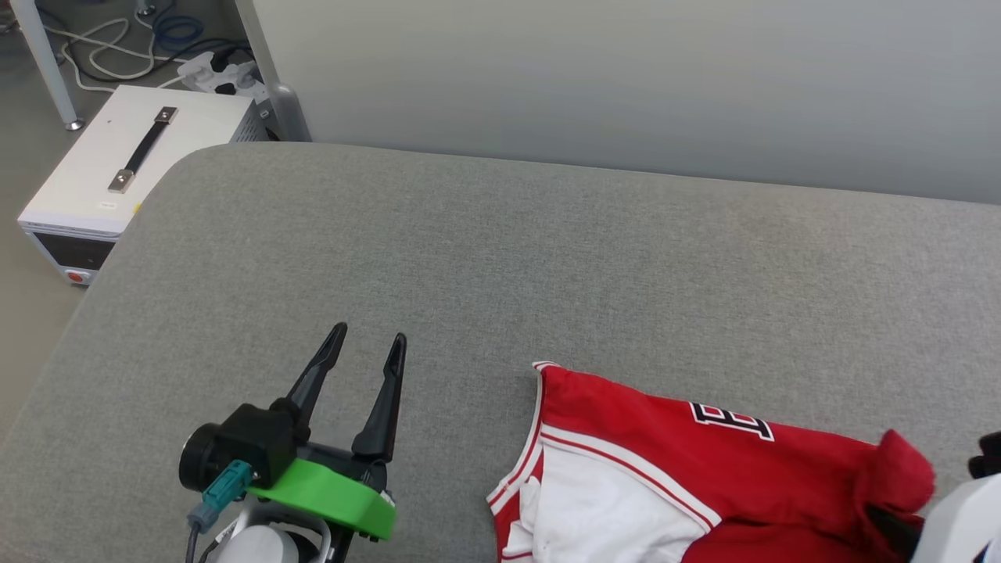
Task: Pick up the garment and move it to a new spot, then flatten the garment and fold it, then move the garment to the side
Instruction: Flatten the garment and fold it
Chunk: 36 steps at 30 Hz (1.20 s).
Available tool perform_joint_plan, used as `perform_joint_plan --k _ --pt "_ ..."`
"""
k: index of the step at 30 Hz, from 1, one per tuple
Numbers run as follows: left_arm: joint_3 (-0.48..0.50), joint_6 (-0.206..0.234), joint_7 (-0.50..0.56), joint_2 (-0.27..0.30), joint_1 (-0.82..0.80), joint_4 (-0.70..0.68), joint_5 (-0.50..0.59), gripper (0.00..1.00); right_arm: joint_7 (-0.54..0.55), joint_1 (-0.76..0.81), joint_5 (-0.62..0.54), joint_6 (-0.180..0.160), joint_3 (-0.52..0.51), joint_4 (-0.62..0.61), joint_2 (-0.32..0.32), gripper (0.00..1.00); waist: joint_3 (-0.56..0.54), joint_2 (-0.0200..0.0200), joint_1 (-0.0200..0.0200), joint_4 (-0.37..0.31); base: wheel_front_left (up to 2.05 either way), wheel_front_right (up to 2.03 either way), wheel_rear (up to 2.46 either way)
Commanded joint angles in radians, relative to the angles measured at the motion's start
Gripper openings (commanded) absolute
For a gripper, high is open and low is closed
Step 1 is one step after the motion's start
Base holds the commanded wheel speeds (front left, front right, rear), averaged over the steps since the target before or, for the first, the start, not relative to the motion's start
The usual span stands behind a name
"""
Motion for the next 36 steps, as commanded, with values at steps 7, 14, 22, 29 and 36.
perform_joint_plan --k 7,14,22,29,36 --pt "-0.004 -0.003 -0.006 0.000 0.023 0.000 -0.014 1.00 0.049 -0.005 0.050 -0.001 0.109 -0.113 0.121 0.00 -0.017 0.0000 0.0000 0.024 0.00 0.00 0.00" --pt "0.006 -0.003 -0.006 0.005 0.023 0.000 -0.018 1.00 0.038 -0.067 0.101 -0.001 0.192 -0.106 0.210 0.00 -0.016 0.0000 0.0000 0.044 0.00 0.00 0.00" --pt "0.007 -0.003 -0.006 0.011 0.016 -0.002 -0.020 1.00 -0.068 -0.140 0.171 -0.001 0.286 0.004 0.222 0.00 -0.001 0.0000 0.0000 0.075 0.00 0.00 0.00" --pt "-0.005 -0.003 -0.006 0.011 0.003 0.006 -0.023 1.00 -0.170 -0.200 0.179 -0.001 0.356 0.140 0.223 0.00 0.017 0.0000 0.0000 0.105 0.00 0.00 0.00" --pt "-0.012 -0.003 -0.006 0.009 0.001 0.014 -0.025 1.00 -0.238 -0.241 0.162 -0.001 0.374 0.266 0.223 0.00 0.023 0.0000 0.0000 0.122 0.00 0.00 0.00"
